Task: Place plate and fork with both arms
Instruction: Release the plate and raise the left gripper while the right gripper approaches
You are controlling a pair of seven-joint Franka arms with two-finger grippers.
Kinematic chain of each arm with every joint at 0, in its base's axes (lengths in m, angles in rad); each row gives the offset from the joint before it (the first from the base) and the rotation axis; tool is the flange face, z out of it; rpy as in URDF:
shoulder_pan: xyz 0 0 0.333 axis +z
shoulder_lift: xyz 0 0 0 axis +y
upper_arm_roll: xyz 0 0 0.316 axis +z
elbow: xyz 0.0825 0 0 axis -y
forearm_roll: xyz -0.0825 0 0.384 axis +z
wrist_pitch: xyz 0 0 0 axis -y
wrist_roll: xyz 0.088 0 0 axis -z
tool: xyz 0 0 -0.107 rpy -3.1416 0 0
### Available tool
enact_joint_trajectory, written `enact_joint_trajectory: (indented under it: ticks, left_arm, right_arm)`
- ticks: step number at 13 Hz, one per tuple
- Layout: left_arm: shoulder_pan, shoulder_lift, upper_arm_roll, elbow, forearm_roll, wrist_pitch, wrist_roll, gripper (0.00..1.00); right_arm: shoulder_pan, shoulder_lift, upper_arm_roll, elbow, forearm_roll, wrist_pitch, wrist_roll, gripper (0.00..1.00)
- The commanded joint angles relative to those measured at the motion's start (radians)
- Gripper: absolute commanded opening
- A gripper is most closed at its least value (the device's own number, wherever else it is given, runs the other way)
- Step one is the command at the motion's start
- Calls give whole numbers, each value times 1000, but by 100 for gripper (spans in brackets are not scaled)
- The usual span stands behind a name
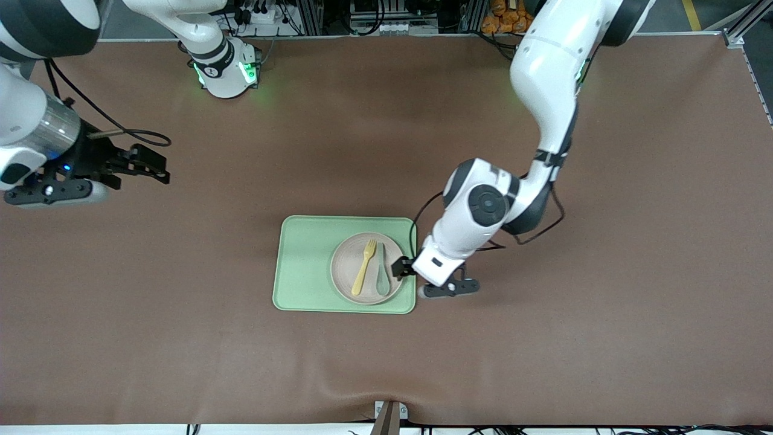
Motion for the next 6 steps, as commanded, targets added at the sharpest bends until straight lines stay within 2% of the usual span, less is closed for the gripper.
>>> enact_joint_trajectory:
  ticks: [1, 4, 6]
  left_arm:
    - [42, -158, 31, -44, 14, -155, -8, 100]
    - [143, -279, 36, -47, 29, -329, -6, 100]
    - [200, -355, 33, -45, 115, -444, -6, 100]
  right_arm:
    - [31, 137, -2, 146, 9, -7, 32, 100]
    - [118, 241, -2, 195, 16, 96, 214, 100]
    - [185, 313, -4, 207, 13, 197, 308, 100]
